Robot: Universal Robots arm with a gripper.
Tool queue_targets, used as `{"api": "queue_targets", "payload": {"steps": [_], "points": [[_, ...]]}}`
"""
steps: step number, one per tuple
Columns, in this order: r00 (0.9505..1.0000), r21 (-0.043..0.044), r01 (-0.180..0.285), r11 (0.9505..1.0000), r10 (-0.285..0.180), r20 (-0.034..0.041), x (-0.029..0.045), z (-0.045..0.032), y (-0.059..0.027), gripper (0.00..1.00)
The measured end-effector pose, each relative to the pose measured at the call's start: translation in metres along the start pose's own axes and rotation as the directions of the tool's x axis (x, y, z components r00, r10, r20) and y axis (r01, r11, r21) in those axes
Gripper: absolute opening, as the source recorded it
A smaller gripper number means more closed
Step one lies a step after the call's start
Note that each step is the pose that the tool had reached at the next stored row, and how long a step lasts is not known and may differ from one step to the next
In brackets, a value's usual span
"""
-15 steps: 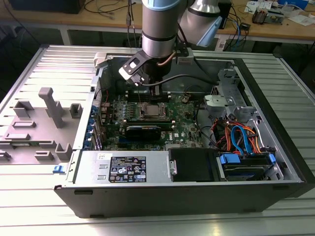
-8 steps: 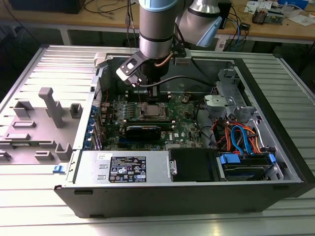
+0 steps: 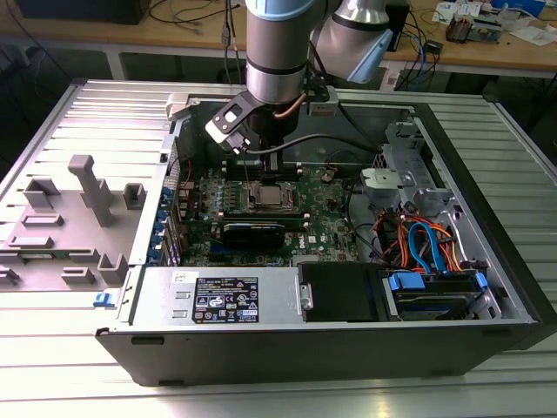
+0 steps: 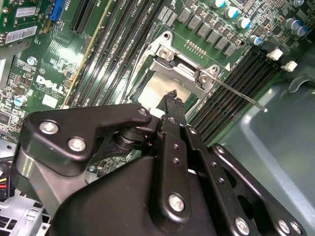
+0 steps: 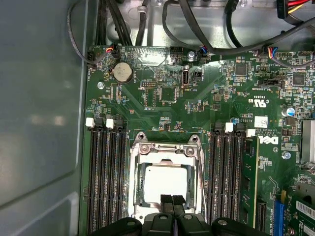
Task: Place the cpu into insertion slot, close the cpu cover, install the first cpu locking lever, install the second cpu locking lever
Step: 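Close the cpu cover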
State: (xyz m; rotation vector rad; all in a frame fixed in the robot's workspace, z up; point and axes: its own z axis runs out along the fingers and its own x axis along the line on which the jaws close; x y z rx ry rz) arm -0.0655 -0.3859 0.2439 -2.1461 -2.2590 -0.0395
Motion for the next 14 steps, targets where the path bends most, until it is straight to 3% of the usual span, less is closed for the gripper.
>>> {"api": "queue_targets", "payload": {"steps": [4, 6, 12, 14], "points": [[1.0000, 0.0000, 0.000, 1.0000, 0.000, 0.0000, -0.0001, 0.0002, -0.0025, 0.11], [1.0000, -0.0005, 0.000, 1.0000, 0.000, 0.0000, -0.0002, 0.0017, -0.0092, 0.11], [1.0000, -0.0022, 0.000, 1.0000, 0.000, 0.0001, -0.0009, 0.0144, -0.0177, 0.11], [1.0000, -0.0023, 0.000, 1.0000, 0.000, 0.0000, -0.0011, 0.0229, -0.0179, 0.11]]}}
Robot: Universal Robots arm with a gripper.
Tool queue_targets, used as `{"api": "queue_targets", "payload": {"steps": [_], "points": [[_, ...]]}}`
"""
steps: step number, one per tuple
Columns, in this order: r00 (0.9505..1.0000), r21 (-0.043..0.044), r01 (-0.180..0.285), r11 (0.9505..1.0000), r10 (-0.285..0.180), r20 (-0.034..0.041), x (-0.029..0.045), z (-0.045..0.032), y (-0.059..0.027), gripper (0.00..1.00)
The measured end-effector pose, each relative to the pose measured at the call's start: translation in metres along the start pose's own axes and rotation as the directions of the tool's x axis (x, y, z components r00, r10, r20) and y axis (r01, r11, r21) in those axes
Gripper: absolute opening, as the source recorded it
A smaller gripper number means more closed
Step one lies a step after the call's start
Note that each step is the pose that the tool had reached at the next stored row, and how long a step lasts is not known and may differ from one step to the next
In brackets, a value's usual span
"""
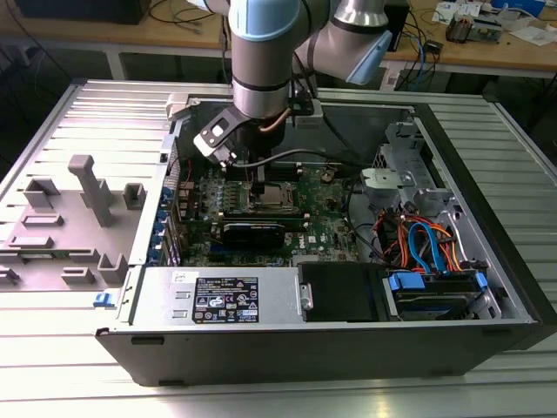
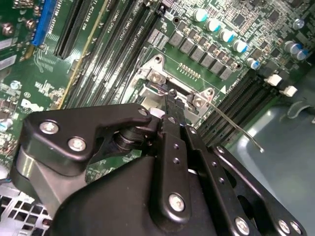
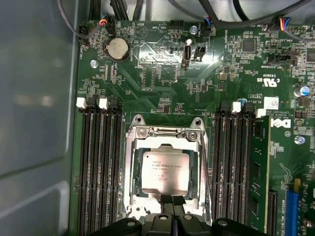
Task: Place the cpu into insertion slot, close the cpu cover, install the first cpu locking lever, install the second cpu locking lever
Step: 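Close the cpu cover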
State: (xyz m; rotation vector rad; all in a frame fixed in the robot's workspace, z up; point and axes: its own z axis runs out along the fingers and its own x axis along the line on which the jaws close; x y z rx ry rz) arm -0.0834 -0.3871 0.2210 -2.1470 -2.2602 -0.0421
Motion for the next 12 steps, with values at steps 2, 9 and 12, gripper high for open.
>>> {"api": "queue_targets", "payload": {"steps": [2, 9, 12], "points": [[1.0000, 0.0002, 0.000, 1.0000, 0.000, 0.0001, -0.0002, 0.0045, -0.0001, 0.11], [1.0000, 0.0012, 0.000, 1.0000, 0.000, 0.0002, -0.0006, 0.0133, -0.0001, 0.11], [1.0000, 0.0009, 0.000, 1.0000, 0.000, -0.0002, -0.0005, 0.0142, 0.0000, 0.11]]}}
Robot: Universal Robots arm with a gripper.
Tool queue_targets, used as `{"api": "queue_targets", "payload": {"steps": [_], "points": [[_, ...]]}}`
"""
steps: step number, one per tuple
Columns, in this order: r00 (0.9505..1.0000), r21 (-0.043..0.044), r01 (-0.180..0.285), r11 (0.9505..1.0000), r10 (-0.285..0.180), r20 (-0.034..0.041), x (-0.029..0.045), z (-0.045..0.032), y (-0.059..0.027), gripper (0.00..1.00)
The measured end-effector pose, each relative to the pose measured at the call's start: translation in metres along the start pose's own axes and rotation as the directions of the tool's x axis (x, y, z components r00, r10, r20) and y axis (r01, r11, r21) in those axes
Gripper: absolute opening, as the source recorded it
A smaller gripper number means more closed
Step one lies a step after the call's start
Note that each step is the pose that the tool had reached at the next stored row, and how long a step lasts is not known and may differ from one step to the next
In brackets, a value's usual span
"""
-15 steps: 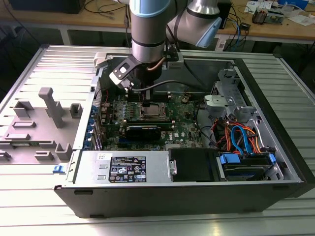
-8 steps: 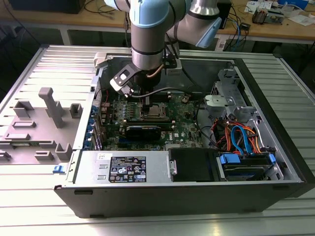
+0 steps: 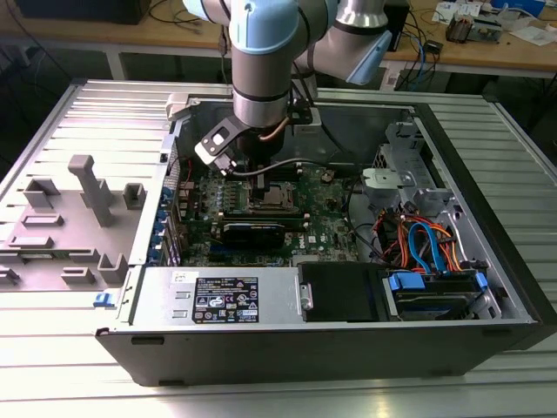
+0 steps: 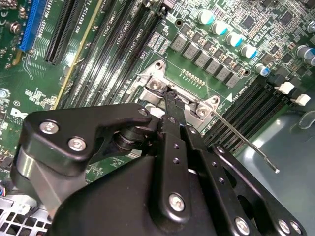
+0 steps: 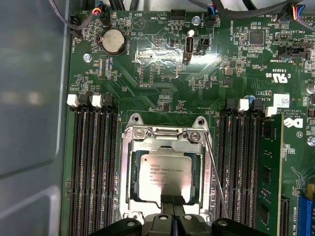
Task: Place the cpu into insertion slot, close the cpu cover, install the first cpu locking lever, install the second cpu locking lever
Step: 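Close the cpu cover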
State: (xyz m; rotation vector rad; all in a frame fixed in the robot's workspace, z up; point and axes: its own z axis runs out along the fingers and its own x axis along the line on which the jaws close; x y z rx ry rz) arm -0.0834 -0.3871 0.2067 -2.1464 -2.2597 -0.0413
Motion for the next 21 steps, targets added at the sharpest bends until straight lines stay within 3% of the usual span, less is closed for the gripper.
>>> {"api": "queue_targets", "payload": {"steps": [4, 10, 18, 21], "points": [[1.0000, 0.0003, 0.000, 1.0000, 0.000, 0.0003, -0.0001, 0.0004, 0.0000, 0.11], [1.0000, 0.0003, 0.000, 1.0000, 0.000, 0.0004, 0.0002, -0.0071, 0.0031, 0.11], [1.0000, 0.0029, 0.000, 1.0000, 0.000, 0.0002, -0.0010, -0.0070, 0.0331, 0.11], [1.0000, 0.0030, 0.000, 1.0000, 0.000, 0.0003, -0.0011, -0.0070, 0.0355, 0.11]]}}
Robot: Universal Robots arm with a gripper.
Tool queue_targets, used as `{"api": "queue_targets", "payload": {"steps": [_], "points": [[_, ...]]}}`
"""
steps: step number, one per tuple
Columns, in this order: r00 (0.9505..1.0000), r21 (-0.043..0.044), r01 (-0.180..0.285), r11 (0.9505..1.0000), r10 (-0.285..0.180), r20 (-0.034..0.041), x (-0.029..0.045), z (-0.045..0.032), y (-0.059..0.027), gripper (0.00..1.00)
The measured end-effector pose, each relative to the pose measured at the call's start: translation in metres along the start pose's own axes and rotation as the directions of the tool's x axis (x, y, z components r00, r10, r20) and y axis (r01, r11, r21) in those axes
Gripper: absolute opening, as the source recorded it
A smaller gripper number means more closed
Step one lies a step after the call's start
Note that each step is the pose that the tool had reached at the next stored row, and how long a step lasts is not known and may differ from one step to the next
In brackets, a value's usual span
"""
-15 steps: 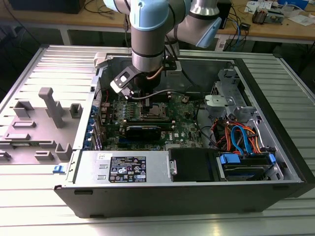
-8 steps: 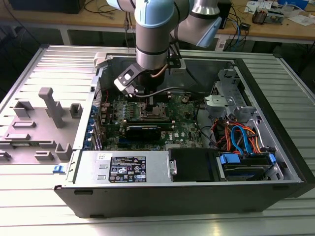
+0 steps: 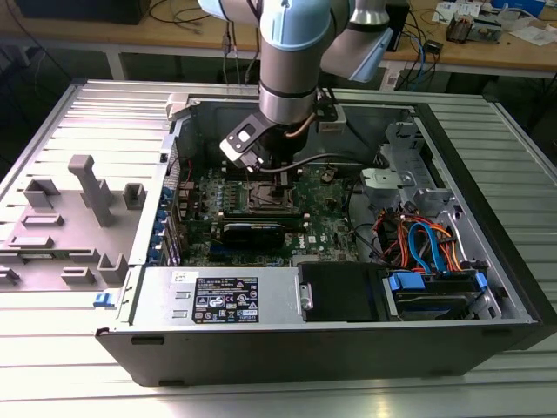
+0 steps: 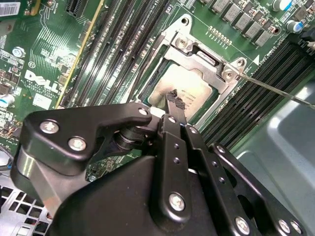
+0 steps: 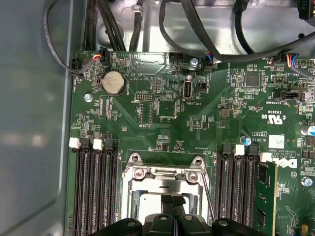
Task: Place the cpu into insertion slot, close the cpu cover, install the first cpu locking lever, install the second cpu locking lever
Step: 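Install the first cpu locking lever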
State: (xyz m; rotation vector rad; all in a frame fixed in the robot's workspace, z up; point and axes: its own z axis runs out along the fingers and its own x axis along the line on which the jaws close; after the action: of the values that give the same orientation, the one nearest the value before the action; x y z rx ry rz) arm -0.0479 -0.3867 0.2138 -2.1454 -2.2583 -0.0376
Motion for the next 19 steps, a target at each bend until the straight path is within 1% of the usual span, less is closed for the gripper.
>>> {"api": "queue_targets", "payload": {"steps": [10, 18, 19], "points": [[1.0000, 0.0000, 0.000, 1.0000, 0.000, 0.0001, 0.0000, -0.0011, 0.0012, 0.11], [1.0000, 0.0000, 0.000, 1.0000, 0.000, -0.0001, 0.0003, -0.0102, 0.0012, 0.11], [1.0000, 0.0000, 0.000, 1.0000, 0.000, 0.0000, 0.0004, -0.0126, 0.0012, 0.11]]}}
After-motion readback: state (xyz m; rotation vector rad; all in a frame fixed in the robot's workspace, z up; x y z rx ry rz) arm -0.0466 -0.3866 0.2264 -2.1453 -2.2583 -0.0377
